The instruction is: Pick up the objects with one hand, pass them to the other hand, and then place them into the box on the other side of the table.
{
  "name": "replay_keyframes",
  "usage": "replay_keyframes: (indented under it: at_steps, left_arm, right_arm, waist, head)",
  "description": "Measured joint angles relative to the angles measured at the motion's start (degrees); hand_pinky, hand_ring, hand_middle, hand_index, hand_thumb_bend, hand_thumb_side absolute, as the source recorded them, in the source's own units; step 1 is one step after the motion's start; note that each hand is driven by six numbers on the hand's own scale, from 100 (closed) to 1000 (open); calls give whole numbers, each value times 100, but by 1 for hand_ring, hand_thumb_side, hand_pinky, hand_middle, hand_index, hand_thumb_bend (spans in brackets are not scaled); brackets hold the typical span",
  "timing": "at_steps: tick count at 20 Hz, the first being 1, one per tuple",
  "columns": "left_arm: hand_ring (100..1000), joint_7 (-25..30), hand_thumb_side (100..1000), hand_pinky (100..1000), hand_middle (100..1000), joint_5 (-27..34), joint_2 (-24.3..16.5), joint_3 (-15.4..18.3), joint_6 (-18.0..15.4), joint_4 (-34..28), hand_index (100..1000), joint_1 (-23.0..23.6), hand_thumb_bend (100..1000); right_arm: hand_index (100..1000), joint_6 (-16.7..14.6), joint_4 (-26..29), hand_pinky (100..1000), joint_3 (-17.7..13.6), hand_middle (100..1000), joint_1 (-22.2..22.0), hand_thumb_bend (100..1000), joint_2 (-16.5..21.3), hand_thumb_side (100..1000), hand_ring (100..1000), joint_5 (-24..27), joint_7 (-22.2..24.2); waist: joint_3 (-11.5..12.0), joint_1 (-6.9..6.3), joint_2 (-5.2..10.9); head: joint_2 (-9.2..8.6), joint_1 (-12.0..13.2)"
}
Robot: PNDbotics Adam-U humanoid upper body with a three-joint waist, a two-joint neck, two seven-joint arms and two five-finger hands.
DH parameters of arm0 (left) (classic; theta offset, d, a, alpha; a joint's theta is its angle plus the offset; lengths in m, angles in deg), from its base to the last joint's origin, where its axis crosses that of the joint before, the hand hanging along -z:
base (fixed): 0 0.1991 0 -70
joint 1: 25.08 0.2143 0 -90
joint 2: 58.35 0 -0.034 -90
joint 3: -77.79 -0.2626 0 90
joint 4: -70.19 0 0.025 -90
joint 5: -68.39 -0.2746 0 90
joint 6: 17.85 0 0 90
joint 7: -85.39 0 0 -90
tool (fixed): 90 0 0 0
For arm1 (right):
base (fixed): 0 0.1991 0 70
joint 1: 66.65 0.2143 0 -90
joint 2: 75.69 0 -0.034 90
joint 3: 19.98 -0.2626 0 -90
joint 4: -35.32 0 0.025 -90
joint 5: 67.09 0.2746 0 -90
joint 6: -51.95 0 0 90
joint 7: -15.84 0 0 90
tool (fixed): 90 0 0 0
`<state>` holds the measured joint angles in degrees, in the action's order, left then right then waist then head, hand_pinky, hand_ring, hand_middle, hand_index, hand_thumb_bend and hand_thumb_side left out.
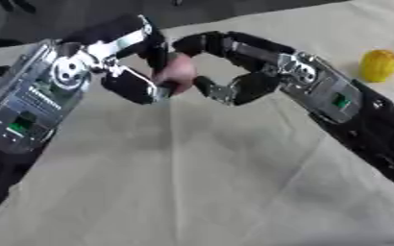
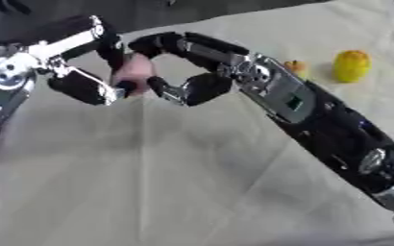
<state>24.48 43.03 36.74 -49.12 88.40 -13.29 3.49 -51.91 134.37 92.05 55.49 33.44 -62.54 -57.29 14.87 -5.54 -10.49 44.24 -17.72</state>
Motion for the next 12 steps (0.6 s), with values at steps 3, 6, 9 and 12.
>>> replay_keyframes:
  at_steps: [3,6,9,12]
  left_arm:
    - [571,-3,101,714,422,-33,-130,58,4,5,403,76,270]
    - [570,-17,101,714,421,-42,-237,109,15,10,403,114,285]
    - [570,-19,102,715,421,-42,-329,126,14,28,402,158,297]
    - [556,-18,102,716,420,-47,-426,148,10,35,402,205,311]
  right_arm:
    - [934,9,-17,989,1,834,-42,100,2,450,851,-69,-9]
    - [935,14,-26,988,4,837,-44,100,2,460,853,-141,-12]
    - [936,19,-55,989,18,839,-53,100,3,471,854,-201,-17]
    - [935,24,-64,989,29,840,-84,100,6,475,855,-240,-23]
  waist:
    - [-5,0,0]
    - [-8,0,0]
    - [-15,0,0]
    - [-17,0,0]
  head:
    - [0,19]
    - [0,22]
    - [0,23]
    - [0,23]
